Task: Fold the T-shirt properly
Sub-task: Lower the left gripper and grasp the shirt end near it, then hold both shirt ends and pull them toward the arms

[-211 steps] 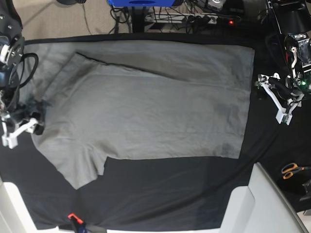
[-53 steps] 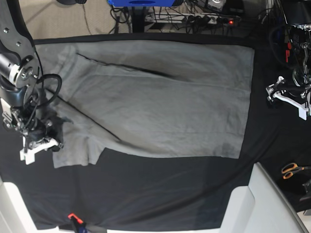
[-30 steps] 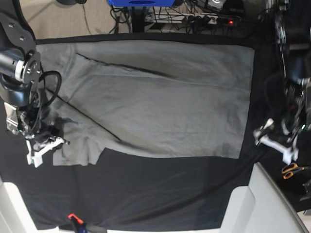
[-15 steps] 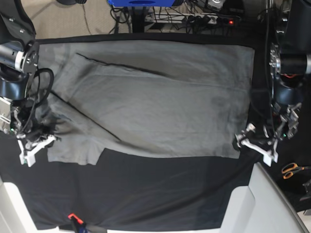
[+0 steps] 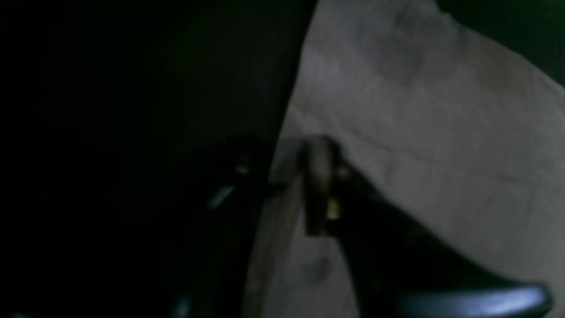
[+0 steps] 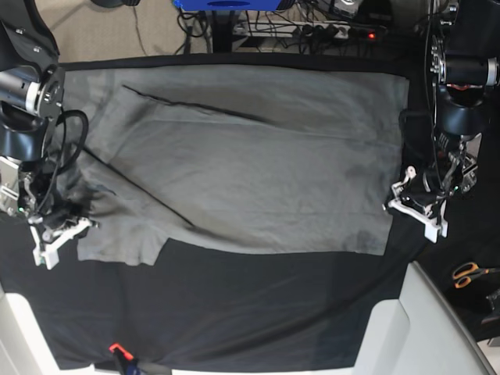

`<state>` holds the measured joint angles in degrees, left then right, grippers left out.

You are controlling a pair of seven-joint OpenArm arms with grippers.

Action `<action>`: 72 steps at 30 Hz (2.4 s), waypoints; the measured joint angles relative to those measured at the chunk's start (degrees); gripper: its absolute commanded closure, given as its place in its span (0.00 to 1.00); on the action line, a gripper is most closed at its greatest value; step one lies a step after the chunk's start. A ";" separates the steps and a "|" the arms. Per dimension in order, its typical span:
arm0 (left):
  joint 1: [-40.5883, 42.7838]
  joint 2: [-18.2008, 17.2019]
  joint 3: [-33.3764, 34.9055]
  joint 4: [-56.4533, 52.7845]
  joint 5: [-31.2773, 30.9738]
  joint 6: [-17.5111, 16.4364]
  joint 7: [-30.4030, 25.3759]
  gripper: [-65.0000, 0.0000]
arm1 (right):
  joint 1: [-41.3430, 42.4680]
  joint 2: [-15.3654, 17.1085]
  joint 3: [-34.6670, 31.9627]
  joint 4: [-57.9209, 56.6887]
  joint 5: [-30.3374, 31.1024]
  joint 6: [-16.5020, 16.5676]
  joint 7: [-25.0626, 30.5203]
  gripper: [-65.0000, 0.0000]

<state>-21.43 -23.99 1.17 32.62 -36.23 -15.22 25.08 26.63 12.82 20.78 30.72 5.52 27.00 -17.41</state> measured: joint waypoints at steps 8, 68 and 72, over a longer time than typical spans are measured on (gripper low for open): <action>-0.17 0.04 0.00 0.00 0.22 0.15 0.63 1.00 | -0.02 -0.02 0.00 0.00 0.00 0.00 0.00 1.00; -8.17 -0.04 -5.14 -0.68 1.66 1.64 7.67 0.26 | -0.61 -0.20 0.11 0.02 0.07 0.02 0.09 1.00; -9.66 1.11 -3.41 -7.78 1.70 1.09 4.00 0.26 | -0.63 -0.02 0.11 0.02 0.07 0.04 0.07 1.00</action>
<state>-31.09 -22.87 -2.24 24.84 -34.52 -14.13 29.08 26.00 12.80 20.88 30.74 5.58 27.05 -17.34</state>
